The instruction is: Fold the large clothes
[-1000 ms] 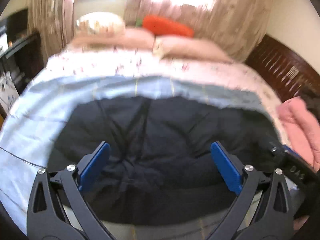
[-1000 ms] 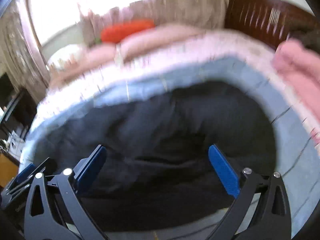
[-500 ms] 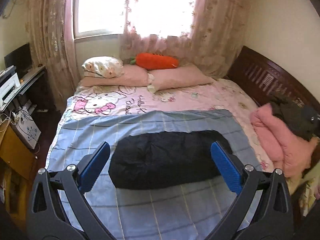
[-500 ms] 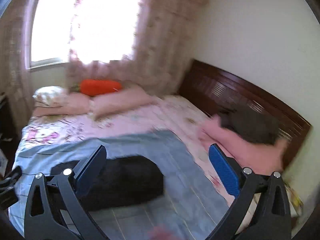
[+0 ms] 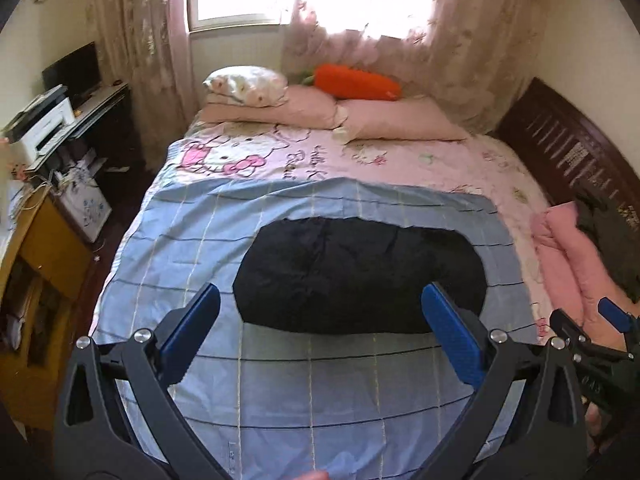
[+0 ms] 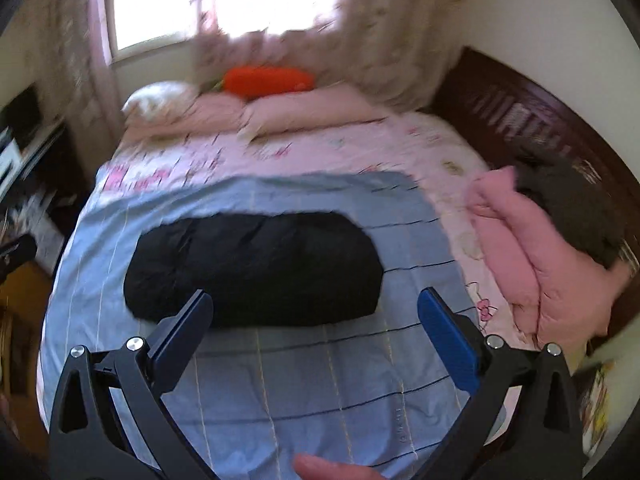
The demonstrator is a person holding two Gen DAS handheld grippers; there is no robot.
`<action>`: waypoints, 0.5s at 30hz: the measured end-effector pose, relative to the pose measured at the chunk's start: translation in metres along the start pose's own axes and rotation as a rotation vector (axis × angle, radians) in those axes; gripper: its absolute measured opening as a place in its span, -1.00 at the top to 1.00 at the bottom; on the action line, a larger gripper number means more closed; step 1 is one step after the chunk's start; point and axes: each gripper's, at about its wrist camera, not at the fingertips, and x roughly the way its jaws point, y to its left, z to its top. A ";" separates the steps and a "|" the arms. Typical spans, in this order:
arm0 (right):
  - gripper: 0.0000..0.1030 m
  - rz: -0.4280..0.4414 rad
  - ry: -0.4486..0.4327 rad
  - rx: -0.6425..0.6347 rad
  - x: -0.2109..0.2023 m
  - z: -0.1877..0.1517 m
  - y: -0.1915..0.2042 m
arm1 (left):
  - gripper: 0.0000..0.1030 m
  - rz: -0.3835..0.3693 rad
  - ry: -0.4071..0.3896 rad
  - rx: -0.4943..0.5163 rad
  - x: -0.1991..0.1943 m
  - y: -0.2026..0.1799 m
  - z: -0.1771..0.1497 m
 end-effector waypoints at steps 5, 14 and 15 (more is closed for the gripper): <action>-0.97 0.051 0.029 -0.027 0.015 0.001 -0.007 | -0.96 0.052 0.028 0.018 0.011 -0.019 -0.006; -0.97 0.089 0.056 -0.022 0.030 -0.002 -0.010 | -0.96 0.075 0.048 0.025 0.025 -0.031 -0.012; -0.97 0.084 0.054 -0.026 0.030 -0.001 -0.010 | -0.96 0.074 0.052 0.026 0.027 -0.031 -0.012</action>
